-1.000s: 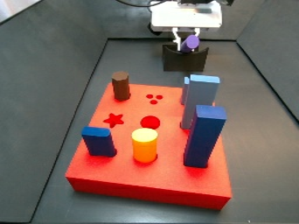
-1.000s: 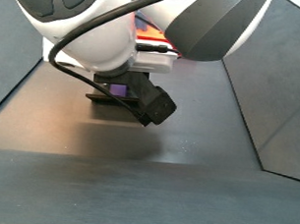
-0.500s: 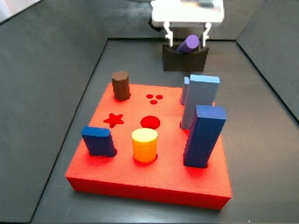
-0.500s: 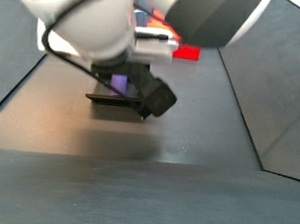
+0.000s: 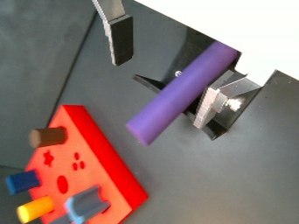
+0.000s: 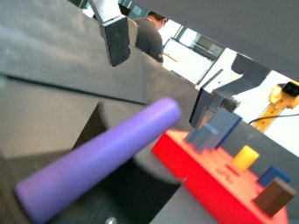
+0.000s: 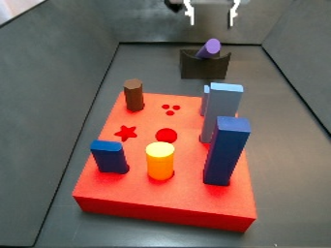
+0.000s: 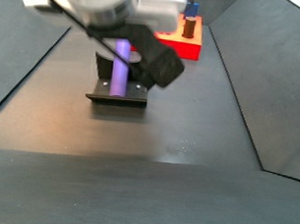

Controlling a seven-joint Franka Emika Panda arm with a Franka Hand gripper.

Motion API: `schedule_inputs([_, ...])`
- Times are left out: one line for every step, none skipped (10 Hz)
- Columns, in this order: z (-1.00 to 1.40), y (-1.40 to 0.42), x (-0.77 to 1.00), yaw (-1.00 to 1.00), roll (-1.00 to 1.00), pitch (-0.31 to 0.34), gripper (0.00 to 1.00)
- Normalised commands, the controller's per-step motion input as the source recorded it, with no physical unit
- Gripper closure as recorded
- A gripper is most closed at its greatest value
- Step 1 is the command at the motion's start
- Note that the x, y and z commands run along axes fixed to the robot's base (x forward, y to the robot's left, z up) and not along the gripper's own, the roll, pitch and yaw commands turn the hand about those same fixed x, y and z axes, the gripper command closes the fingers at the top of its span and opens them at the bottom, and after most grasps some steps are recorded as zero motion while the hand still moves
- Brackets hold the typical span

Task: Pick up the round object. Move up. Place the round object on the fixture. Regrasp the round object. Move to above the board. Insert the round object.
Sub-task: Regrasp the round object.

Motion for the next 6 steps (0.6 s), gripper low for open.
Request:
schedule_inputs([0.37,0.01,-0.03,-0.04,0.05,0.073,0.00])
schedule_inputs([1.00,-0.99,0.00,0.02,1.00,0.062,0.00])
schedule_inputs([0.93,-1.00,0.00,0.02,1.00,0.057,0.00])
schedule_inputs([0.91,-1.00,-0.03,0.02,1.00,0.049,0.00])
schedule_inputs([0.87,-1.00,-0.07,0.02,1.00,0.042,0.00])
schedule_inputs([0.77,-0.96,-0.08,0.02,1.00,0.037,0.00])
